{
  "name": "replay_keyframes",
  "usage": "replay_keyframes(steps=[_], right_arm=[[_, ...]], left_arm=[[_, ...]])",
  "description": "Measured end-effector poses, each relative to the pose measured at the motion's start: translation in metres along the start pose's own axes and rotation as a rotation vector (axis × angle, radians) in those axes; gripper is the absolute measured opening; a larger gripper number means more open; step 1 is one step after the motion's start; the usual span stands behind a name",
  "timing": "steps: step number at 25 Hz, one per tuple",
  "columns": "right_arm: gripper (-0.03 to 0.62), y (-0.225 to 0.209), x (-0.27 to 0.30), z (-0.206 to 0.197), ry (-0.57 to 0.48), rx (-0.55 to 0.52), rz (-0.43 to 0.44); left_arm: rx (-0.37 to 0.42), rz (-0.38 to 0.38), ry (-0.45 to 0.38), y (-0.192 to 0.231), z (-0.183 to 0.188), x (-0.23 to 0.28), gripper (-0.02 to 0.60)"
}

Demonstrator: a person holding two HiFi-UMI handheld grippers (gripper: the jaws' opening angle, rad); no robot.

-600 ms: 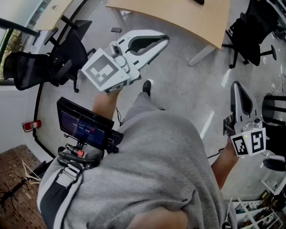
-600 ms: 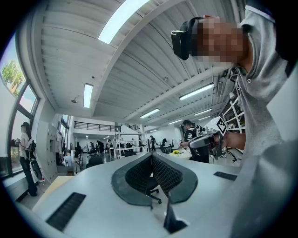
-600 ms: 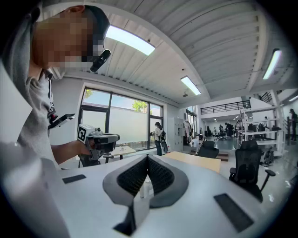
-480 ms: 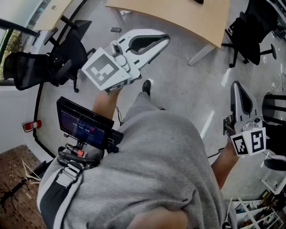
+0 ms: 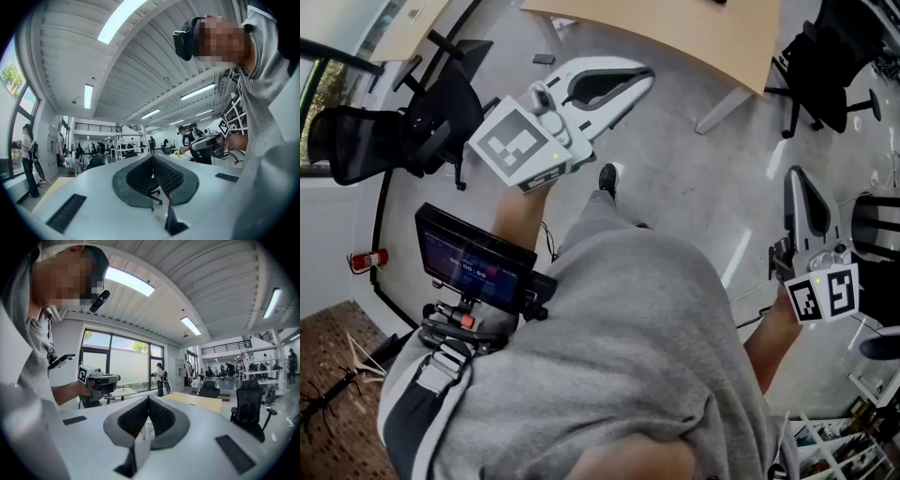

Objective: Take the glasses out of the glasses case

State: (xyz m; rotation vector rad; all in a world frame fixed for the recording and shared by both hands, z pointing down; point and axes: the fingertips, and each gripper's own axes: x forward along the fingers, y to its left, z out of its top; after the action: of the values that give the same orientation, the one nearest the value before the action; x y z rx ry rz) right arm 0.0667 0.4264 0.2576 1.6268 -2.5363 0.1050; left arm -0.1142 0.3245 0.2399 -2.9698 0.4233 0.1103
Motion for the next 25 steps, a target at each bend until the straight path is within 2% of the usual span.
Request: replay_keyframes(steps=[6,19,21,25], right_arm=[[0.008,-0.003,0.004,0.003,-0.047,0.040,-0.002],[0.008,-0.007,0.009,-0.004,-0.030,0.062,-0.015],[0.008,-0.012,0.019,-0.003,-0.023,0.063,-0.019],[0.009,-0.035,0.076,-0.002,0.000,0.082,-0.031]], left_arm=[[-0.010,0.009,0.014,0.002,-0.005,-0.002,0.005],[-0.018,0.012,0.017,-0.001,-0.007,-0.003,0.005],[-0.024,0.012,0.018,0.011,-0.010,0.000,0.005],[-0.048,0.003,0.030,0.070,-0.027,0.014,0.005]])
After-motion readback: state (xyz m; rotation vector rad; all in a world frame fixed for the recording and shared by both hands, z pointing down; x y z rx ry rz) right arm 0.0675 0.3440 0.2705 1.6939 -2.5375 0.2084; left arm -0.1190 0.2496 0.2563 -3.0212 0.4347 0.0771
